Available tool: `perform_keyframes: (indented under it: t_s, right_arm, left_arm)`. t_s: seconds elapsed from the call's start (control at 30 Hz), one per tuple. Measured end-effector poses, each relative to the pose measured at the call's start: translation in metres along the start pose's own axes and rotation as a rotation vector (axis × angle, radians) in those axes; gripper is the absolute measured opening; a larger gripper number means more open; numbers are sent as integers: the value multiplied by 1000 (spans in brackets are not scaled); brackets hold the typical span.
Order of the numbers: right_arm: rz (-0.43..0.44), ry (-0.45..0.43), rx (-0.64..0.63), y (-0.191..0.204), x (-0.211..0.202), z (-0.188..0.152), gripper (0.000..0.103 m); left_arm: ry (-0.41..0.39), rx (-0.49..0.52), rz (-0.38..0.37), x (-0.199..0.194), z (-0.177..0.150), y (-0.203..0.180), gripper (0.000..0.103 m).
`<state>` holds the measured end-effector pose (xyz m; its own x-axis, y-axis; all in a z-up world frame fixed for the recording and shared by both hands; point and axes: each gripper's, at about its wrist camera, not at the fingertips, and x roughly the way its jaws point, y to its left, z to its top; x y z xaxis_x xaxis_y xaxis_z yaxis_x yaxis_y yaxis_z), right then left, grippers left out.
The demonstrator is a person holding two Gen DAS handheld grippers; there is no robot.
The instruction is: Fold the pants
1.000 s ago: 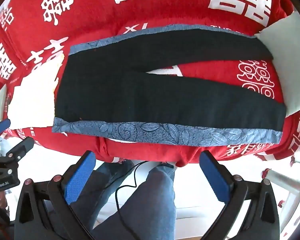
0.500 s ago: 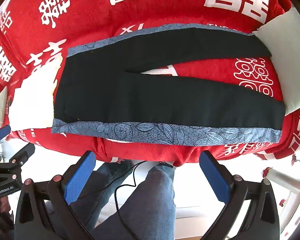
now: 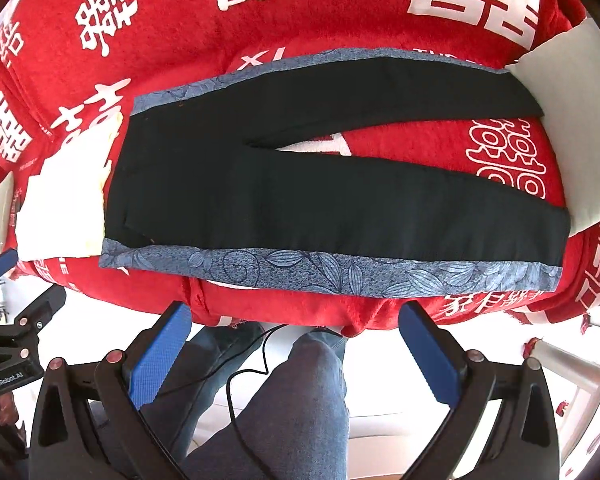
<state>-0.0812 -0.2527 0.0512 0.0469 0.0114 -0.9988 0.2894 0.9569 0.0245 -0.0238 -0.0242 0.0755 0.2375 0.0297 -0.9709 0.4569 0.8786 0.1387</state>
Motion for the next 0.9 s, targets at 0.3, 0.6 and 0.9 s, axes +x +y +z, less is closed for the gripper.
perform_keyframes:
  t_s: [0.3,0.6,0.9]
  right_arm:
    - [6,-3,-6,-3,0,3,103]
    - [10,-2,-10,-11,-2,4,103]
    - [30,-17,8,-32,-15,10,103]
  left_arm:
    - [4,-11,8,0,4,-2,103]
    - [18,-31,16,-1,7,-10,103]
    - [10,-94,27,-8,12,-13,103]
